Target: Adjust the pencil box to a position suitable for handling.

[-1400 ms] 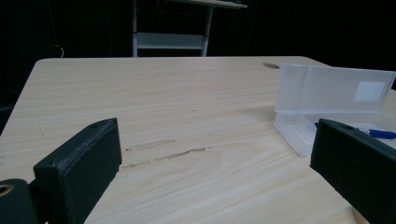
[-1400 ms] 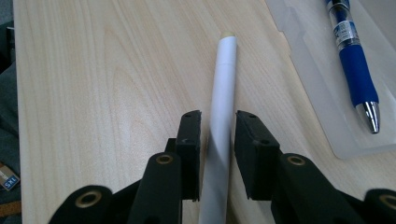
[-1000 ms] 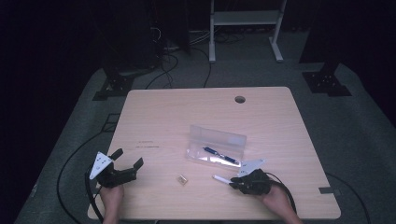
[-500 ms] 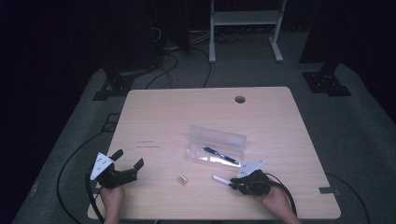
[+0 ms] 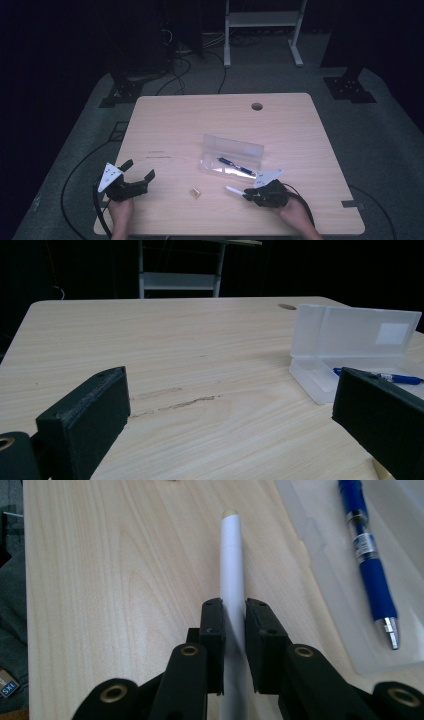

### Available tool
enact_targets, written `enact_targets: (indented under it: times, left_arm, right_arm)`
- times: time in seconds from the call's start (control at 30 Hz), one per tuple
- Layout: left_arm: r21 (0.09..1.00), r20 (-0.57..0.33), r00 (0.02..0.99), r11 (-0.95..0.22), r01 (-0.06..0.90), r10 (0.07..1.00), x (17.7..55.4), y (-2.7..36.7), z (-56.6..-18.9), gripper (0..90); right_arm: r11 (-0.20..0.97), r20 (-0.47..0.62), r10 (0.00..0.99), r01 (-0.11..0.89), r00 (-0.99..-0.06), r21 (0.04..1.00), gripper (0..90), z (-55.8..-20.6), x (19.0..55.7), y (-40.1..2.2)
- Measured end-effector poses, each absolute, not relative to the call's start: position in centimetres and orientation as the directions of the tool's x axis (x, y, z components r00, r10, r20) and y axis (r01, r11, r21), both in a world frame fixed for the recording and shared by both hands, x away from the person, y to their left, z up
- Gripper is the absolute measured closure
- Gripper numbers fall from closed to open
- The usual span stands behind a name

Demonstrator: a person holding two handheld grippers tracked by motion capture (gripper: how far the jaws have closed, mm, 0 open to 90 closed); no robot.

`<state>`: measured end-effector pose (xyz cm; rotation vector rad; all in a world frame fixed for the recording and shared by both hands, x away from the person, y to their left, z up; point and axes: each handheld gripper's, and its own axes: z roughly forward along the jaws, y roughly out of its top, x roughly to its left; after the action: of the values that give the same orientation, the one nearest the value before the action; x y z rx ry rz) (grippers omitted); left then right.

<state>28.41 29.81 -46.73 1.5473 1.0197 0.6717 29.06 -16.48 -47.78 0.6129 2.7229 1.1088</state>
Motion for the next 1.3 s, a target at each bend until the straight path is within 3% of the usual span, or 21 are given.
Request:
enact_targets:
  times: [0.43, 1.3]
  left_arm:
    - [0.967, -0.102, 0.467, -0.022, 0.253, 0.879, 28.4, 29.8, -46.7, 1.1]
    - [0.968, -0.109, 0.466, -0.013, 0.251, 0.878, 28.4, 29.9, -46.7, 1.1]
  right_arm:
    - [0.622, 0.025, 0.431, 0.317, -0.902, 0.716, 78.2, -45.9, 31.2, -16.7]
    - [0.682, -0.032, 0.407, 0.280, -0.913, 0.676, 78.2, -43.3, 34.4, -13.6]
